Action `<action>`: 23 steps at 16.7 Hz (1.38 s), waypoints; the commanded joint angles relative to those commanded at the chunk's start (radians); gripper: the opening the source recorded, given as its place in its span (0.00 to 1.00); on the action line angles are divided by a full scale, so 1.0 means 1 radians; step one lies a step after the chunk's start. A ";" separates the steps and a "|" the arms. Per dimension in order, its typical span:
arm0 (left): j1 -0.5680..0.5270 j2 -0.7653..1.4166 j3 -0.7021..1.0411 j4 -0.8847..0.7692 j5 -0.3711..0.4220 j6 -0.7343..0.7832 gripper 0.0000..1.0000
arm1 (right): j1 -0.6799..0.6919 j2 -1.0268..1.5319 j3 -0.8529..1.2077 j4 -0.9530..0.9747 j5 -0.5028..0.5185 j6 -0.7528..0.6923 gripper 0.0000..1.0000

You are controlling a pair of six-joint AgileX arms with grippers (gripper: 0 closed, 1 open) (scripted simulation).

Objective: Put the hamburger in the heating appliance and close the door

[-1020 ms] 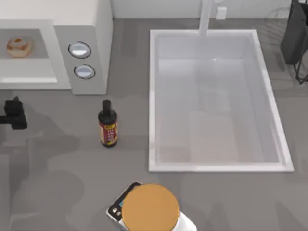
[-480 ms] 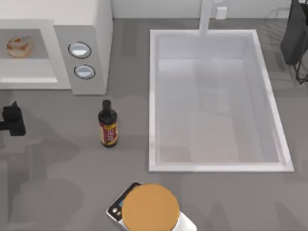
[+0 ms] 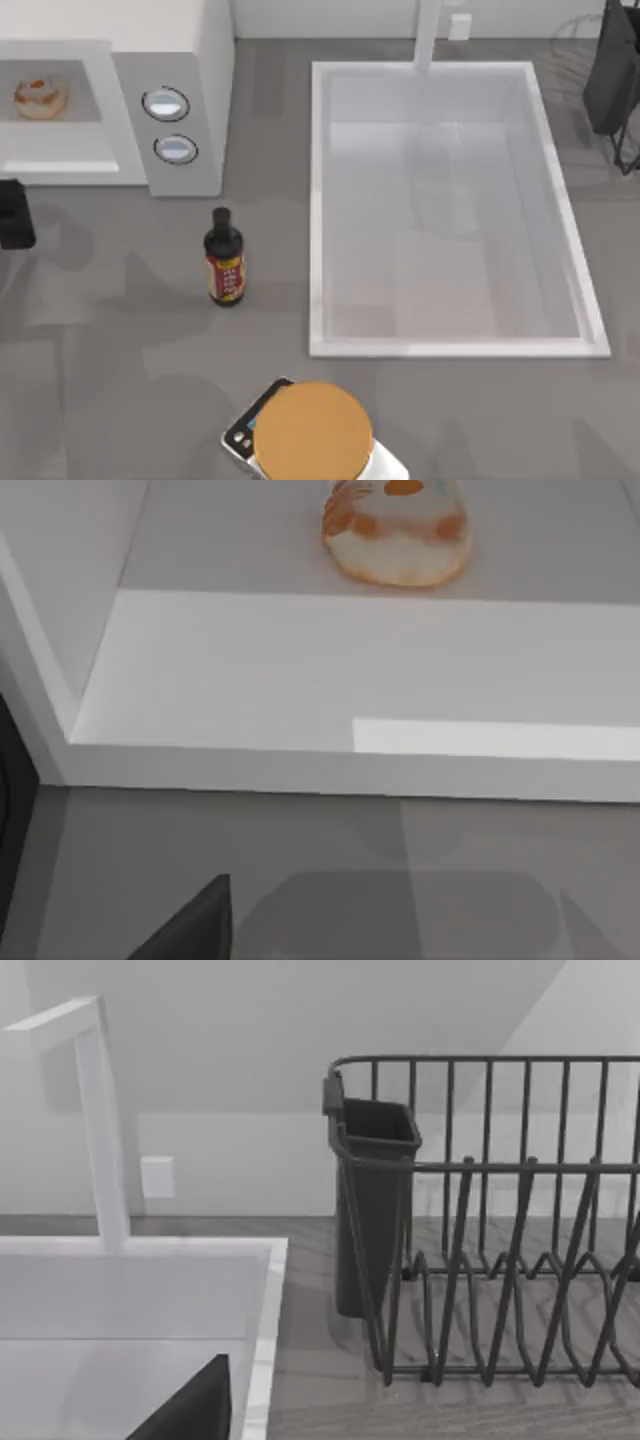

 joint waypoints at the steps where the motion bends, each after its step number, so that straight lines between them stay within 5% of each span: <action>1: 0.000 -0.044 0.015 -0.054 -0.001 0.000 1.00 | 0.000 0.000 0.000 0.000 0.000 0.000 1.00; 14: -0.019 -0.253 0.022 -0.186 -0.017 -0.005 1.00 | 0.000 0.000 0.000 0.000 0.000 0.000 1.00; 23: -0.132 -1.007 -0.274 -0.416 -0.114 -0.053 1.00 | 0.000 0.000 0.000 0.000 0.000 0.000 1.00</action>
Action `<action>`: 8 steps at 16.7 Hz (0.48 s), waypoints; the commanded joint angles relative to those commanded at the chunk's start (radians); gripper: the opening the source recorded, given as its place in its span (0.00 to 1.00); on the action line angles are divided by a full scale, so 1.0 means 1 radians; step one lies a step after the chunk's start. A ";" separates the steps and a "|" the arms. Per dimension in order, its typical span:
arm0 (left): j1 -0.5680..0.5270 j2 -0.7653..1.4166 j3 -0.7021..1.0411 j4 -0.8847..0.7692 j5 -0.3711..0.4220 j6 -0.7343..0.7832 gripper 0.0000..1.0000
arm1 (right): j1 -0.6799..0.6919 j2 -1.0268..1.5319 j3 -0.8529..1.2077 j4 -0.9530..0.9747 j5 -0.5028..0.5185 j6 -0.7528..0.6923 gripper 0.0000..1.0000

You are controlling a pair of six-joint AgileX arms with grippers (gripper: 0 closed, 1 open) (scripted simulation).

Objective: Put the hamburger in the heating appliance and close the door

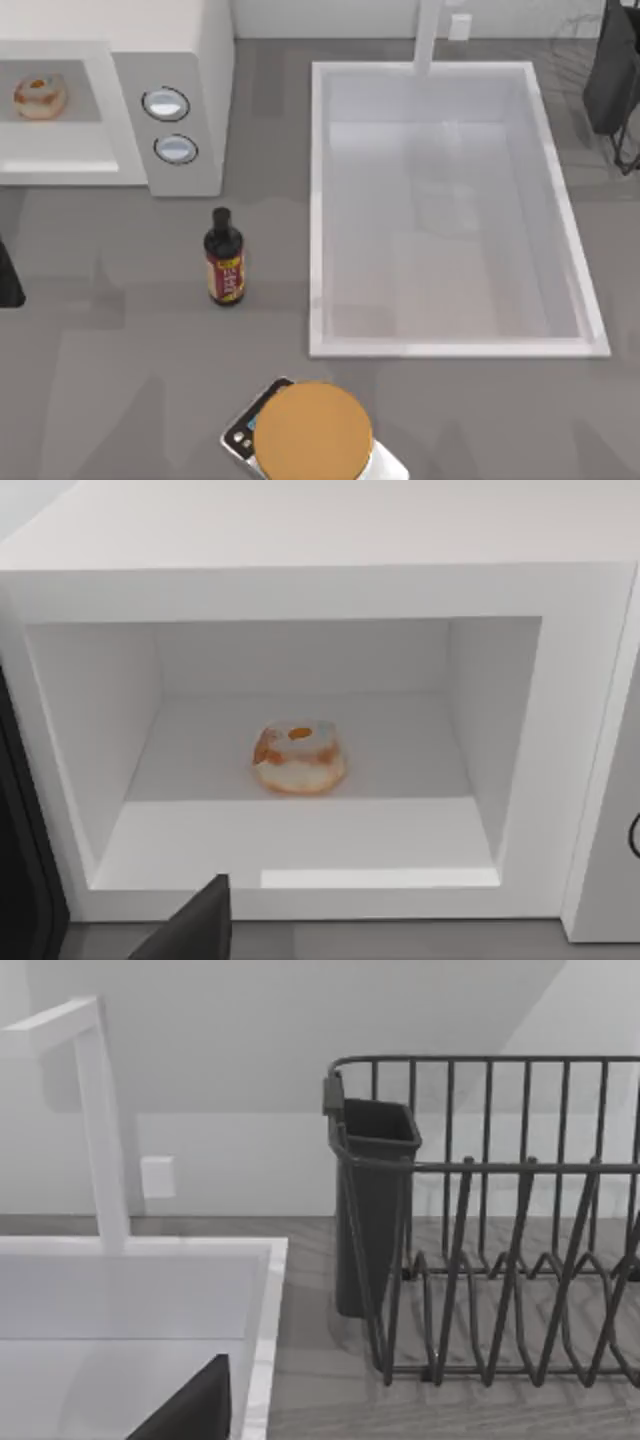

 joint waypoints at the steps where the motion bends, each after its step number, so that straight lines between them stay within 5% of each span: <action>1: -0.013 -0.096 -0.037 -0.029 -0.014 -0.007 1.00 | 0.000 0.000 0.000 0.000 0.000 0.000 1.00; 8: -0.080 -0.498 -0.205 -0.150 -0.093 -0.035 1.00 | 0.000 0.000 0.000 0.000 0.000 0.000 1.00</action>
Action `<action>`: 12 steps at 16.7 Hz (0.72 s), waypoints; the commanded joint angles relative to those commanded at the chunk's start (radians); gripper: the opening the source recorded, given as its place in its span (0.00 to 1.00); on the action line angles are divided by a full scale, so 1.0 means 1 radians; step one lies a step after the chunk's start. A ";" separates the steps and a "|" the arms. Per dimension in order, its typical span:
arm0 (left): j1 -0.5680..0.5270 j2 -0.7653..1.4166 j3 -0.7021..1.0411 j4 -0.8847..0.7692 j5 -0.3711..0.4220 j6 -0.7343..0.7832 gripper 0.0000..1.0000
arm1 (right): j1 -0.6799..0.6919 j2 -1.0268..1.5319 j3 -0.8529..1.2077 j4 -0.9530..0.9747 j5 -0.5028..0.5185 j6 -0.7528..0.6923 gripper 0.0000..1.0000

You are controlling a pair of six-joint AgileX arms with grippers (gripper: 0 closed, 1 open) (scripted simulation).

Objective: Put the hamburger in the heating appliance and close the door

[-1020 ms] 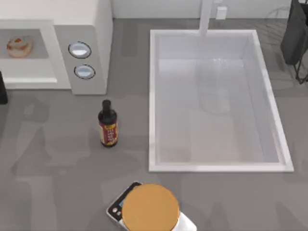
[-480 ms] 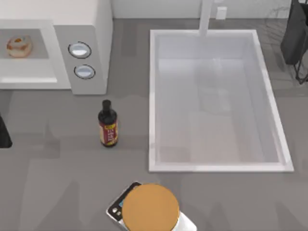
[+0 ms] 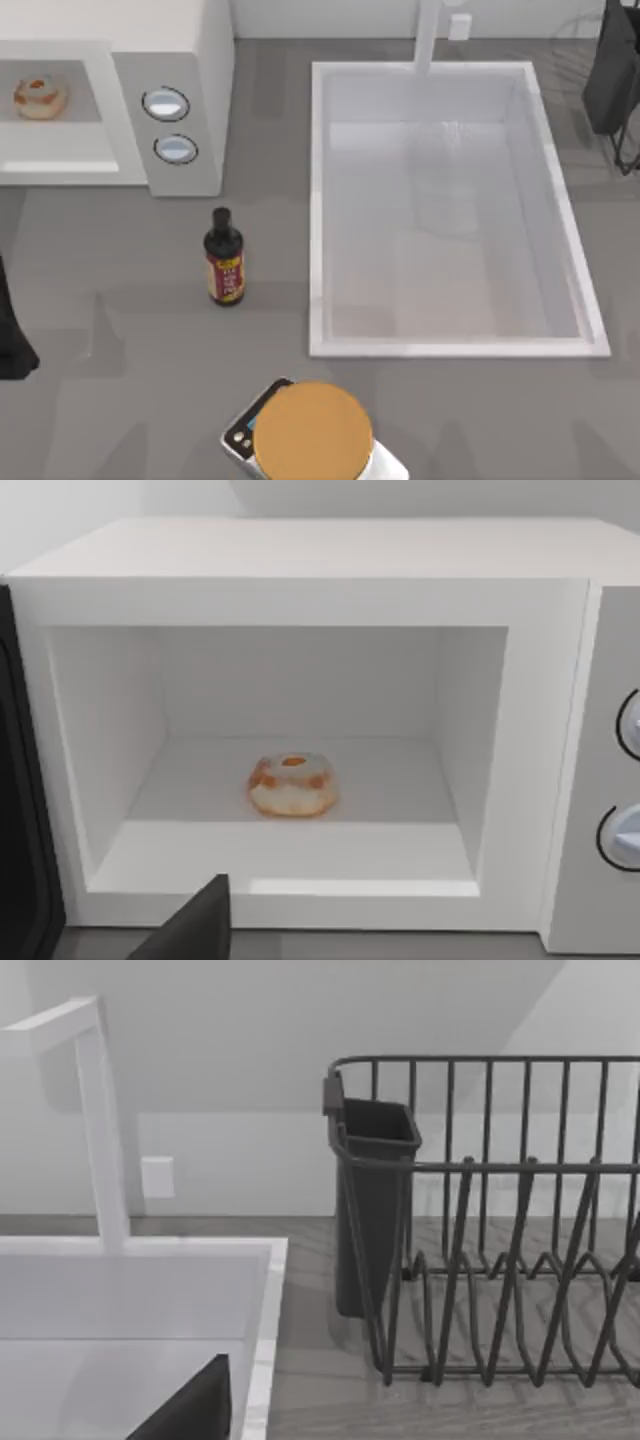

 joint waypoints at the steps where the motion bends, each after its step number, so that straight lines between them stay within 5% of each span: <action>1: -0.003 -0.015 -0.006 -0.004 -0.004 -0.001 1.00 | 0.000 0.000 0.000 0.000 0.000 0.000 1.00; 6: -0.005 -0.019 -0.008 -0.005 -0.005 -0.001 1.00 | 0.000 0.000 0.000 0.000 0.000 0.000 1.00; 12: -0.005 -0.019 -0.008 -0.005 -0.005 -0.001 0.55 | 0.000 0.000 0.000 0.000 0.000 0.000 1.00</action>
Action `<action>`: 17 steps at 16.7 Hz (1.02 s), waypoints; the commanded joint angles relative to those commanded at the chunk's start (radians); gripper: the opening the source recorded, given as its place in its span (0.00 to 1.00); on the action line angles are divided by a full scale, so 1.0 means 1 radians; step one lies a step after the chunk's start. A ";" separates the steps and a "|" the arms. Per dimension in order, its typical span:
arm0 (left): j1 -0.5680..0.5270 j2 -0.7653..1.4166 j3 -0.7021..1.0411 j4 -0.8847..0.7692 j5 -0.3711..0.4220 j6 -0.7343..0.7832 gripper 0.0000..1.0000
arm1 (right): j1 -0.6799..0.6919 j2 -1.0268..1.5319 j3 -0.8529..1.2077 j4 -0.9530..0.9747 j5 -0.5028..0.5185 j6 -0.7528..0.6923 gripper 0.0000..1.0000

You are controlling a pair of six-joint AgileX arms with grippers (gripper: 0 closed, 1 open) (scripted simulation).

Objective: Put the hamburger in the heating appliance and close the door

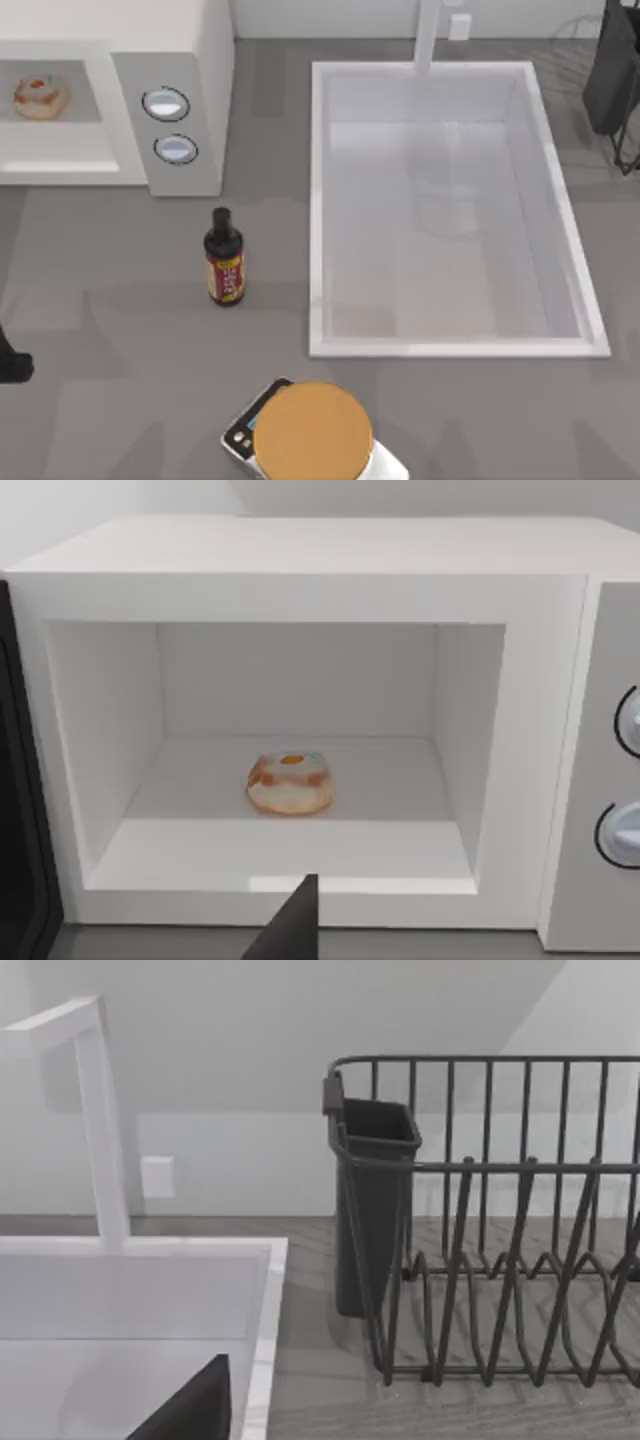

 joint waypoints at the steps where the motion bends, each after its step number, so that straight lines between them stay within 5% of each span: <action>1: 0.000 0.000 0.000 0.000 0.000 0.000 0.47 | 0.000 0.000 0.000 0.000 0.000 0.000 1.00; 7: 0.000 0.000 0.000 0.000 0.000 0.000 0.02 | 0.000 0.000 0.000 0.000 0.000 0.000 1.00; 17: 0.003 0.002 0.001 0.001 0.003 0.000 0.00 | 0.000 0.000 0.000 0.000 0.000 0.000 1.00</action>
